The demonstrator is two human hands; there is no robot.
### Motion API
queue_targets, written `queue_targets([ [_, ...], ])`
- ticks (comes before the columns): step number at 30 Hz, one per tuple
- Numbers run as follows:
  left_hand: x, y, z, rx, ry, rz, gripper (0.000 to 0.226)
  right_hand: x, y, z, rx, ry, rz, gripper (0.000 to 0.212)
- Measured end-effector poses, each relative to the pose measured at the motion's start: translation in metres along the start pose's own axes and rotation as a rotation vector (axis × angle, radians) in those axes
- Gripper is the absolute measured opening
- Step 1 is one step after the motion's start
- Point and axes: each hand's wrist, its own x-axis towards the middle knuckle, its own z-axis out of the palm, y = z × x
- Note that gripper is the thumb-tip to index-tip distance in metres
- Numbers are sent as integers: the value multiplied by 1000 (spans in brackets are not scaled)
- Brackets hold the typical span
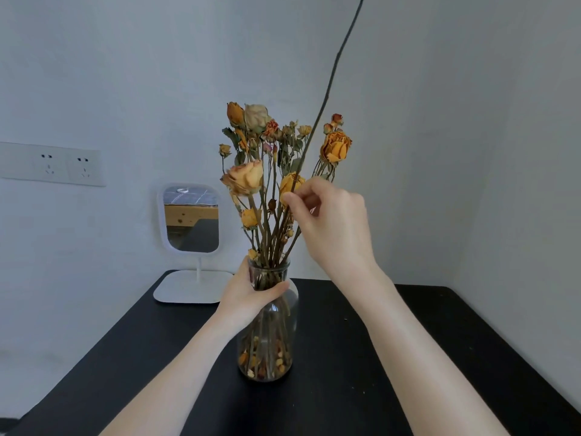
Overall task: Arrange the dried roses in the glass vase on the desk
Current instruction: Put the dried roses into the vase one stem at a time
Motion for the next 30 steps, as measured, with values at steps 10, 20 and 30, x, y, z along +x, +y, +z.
queue_targets([
  [10, 2, -3, 1, 11, 3, -10, 67, 9, 0, 15, -67, 6, 140, 19],
  [20, 4, -5, 2, 28, -8, -5, 67, 13, 4, 19, -71, -91, 214, 19],
  [30, 1, -2, 2, 19, -13, -23, 61, 14, 13, 25, -96, -184, 313, 19],
])
